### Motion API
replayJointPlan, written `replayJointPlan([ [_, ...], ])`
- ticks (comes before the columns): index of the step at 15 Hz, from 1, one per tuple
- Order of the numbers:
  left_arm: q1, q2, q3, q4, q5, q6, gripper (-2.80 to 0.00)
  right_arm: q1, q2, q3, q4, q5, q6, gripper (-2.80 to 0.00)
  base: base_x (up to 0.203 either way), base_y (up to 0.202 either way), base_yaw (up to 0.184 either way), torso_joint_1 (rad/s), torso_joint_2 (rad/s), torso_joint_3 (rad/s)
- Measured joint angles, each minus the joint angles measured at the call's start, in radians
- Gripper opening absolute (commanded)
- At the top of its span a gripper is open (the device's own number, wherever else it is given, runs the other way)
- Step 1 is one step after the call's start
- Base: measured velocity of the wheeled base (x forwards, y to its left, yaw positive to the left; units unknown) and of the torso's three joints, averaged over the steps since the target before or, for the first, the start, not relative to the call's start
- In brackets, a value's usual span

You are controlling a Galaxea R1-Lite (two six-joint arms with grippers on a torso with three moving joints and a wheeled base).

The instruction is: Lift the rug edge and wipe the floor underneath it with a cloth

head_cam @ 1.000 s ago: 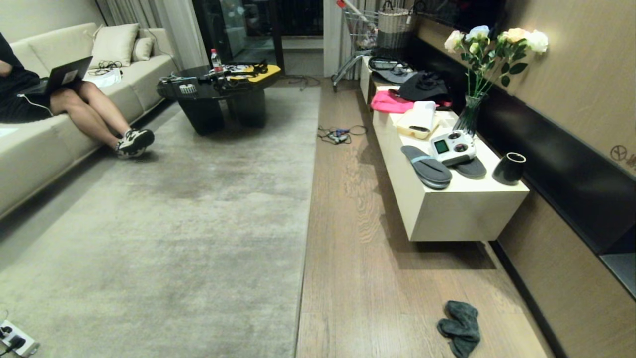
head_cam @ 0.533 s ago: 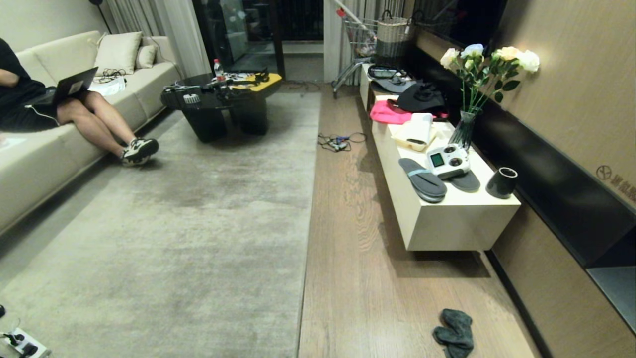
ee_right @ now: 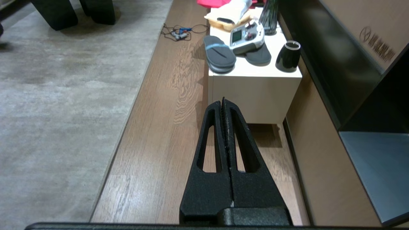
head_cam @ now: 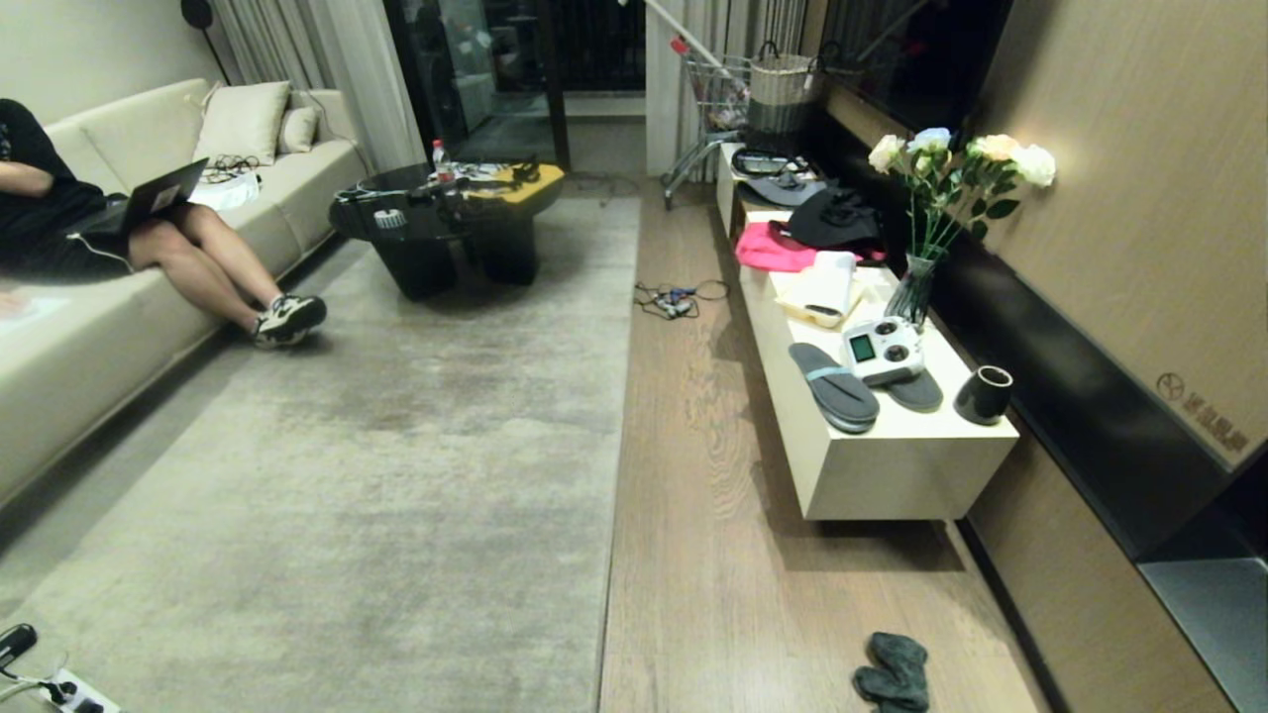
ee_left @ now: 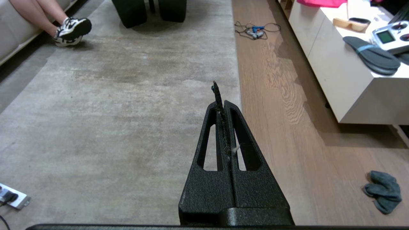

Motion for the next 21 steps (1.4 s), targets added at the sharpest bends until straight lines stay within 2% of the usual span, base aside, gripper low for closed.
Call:
replayJointPlan([
  [13, 0.000, 0.000, 0.000, 0.000, 0.000, 0.000, -2.80, 0.000, 0.000, 0.000, 0.000, 0.001, -0.001, -2.80, 0.000, 0.000, 0.000, 0.207, -0.57, -0.364],
  [21, 0.000, 0.000, 0.000, 0.000, 0.000, -0.001, -2.80, 0.000, 0.000, 0.000, 0.000, 0.000, 0.000, -2.80, 0.000, 0.000, 0.000, 0.153, -0.36, -0.215],
])
